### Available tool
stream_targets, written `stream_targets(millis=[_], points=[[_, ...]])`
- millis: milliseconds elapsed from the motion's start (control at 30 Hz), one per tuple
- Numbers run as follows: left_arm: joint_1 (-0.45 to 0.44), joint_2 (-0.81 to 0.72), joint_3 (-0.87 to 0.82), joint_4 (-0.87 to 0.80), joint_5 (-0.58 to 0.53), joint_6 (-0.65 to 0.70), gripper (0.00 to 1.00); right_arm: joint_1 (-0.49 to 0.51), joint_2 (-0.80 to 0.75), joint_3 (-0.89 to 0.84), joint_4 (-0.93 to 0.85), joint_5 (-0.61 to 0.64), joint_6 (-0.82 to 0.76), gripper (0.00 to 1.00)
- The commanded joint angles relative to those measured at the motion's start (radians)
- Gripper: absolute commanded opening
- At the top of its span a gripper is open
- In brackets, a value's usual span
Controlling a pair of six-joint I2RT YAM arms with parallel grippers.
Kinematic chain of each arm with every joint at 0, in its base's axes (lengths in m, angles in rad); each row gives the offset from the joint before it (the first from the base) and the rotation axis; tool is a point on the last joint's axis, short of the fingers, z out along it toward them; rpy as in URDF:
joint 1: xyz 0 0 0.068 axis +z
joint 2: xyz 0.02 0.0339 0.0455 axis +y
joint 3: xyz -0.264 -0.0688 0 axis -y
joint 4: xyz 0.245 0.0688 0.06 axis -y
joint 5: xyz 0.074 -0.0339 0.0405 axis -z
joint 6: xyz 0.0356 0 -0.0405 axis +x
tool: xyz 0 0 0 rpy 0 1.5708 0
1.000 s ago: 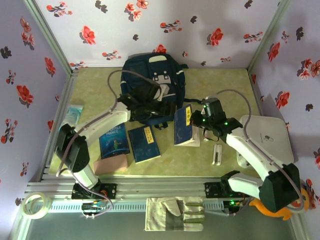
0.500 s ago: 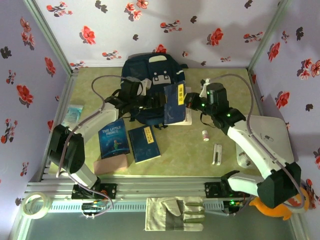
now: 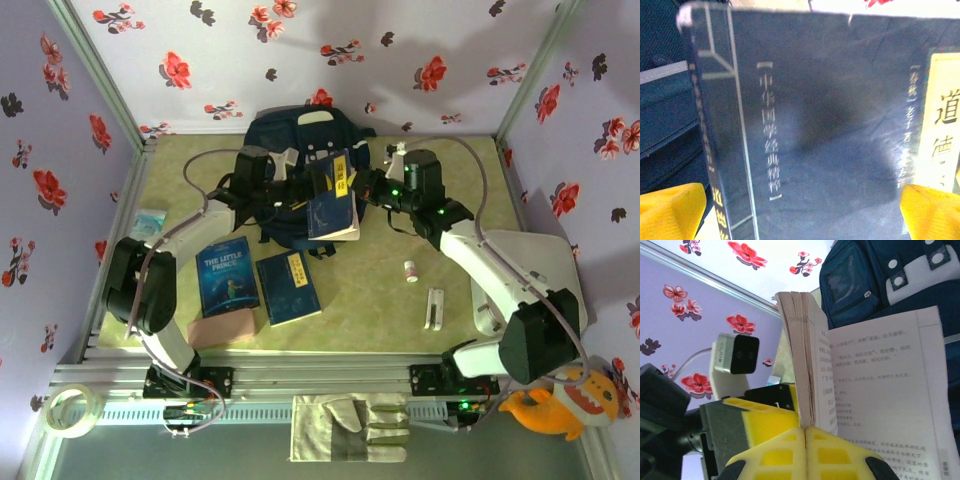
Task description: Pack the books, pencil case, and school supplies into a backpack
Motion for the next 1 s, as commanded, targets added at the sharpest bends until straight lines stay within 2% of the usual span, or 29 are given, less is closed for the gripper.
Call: stream_targets(millis=[0,100,267,433,700,733,767,800,833,900,967], points=[[0.009,0.031,0.025,0.034,0.094,-0.023,0.99,-0.017,0.012,0.048,0.116,-0.072,0.054,0.00],[0.009,0.029,0.019,0.099,0.135,-0.051,0.94,-0.030,0.031,0.048,0.122,-0.090,0.065,0.00],[0.020,0.010,0.011,0.126,0.138,-0.054,0.79,-0.052,0.048,0.032,0.113,-0.082,0.062,0.00],[0.041,0.005,-0.018,0.214,0.133,-0.105,0.54,-0.072,0.066,0.018,0.090,-0.053,0.057,0.00],[0.047,-0.016,-0.030,0.251,0.110,-0.110,0.27,-0.089,0.099,0.010,0.083,-0.036,0.060,0.00],[0.047,-0.018,-0.029,0.244,0.104,-0.107,0.23,-0.090,0.102,0.010,0.083,-0.035,0.060,0.00],[0.050,-0.018,-0.026,0.235,0.099,-0.105,0.13,-0.092,0.105,0.010,0.081,-0.033,0.062,0.00],[0.049,-0.020,-0.024,0.231,0.097,-0.105,0.05,-0.095,0.111,0.013,0.077,-0.038,0.063,0.07],[0.052,-0.021,-0.023,0.229,0.097,-0.105,0.00,-0.097,0.117,0.016,0.068,-0.039,0.059,0.20],[0.055,-0.026,-0.019,0.227,0.091,-0.100,0.00,-0.097,0.122,0.017,0.035,-0.007,0.042,0.52],[0.062,-0.039,-0.017,0.216,0.071,-0.095,0.00,-0.097,0.123,-0.002,0.032,0.032,0.045,0.71]])
